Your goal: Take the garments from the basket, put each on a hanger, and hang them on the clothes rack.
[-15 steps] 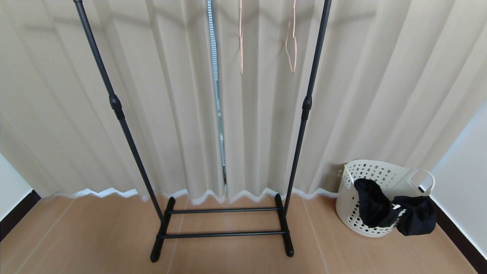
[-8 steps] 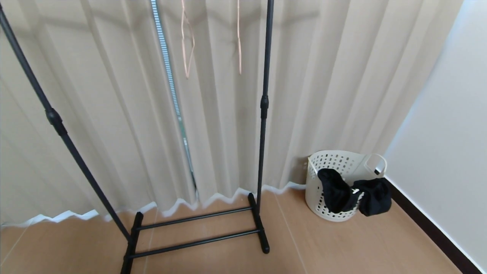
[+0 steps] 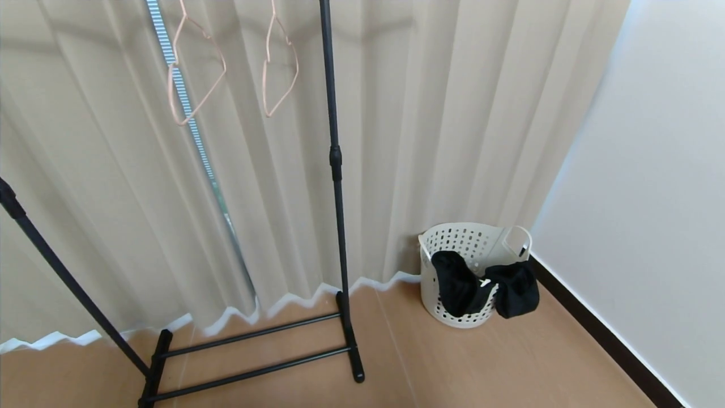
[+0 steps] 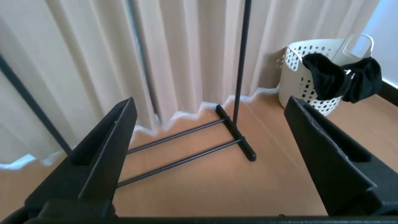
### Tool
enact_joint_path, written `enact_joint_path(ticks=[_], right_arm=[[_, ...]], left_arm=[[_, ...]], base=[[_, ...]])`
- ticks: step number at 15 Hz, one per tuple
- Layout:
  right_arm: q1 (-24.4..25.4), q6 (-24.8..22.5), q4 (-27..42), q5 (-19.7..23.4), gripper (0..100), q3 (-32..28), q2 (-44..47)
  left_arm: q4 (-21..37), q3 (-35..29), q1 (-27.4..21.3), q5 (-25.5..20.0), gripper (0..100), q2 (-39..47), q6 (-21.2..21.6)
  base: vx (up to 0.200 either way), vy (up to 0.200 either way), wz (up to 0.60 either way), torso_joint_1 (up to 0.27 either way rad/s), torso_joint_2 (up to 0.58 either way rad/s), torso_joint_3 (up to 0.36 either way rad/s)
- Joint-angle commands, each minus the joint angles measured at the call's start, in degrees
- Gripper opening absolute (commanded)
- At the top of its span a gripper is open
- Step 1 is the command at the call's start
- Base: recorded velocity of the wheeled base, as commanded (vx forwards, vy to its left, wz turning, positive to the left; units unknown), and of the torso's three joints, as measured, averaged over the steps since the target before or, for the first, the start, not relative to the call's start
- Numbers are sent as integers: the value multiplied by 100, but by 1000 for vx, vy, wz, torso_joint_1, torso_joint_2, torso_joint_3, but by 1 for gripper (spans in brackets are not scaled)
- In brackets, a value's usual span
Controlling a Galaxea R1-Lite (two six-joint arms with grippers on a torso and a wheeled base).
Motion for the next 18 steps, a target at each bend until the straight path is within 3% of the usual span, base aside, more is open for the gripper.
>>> enact_joint_path(ticks=[1,9,11,15,18], right_arm=[[2,-2,-4,0,100,0,8],[2,-2,-4,0,100,0,8],[2,-2,-4,0,100,0,8],[2,-2,-4,0,100,0,8],[2,-2,-4,0,100,0,8]], left_arm=[[-1,1,-2,1,100,9,-1],[-1,1,-2,1,100,9,-1],[-1,1,-2,1,100,9,-1],[-1,1,-2,1,100,9,-1],[-1,1,-2,18,100,9,-19]], base=[[200,0,0,7,-2,2],[200,0,0,4,5,2],[200,-200,0,7,0,2],[50,-200,-300,6,4,2],[0,0,-200,1,2,1]])
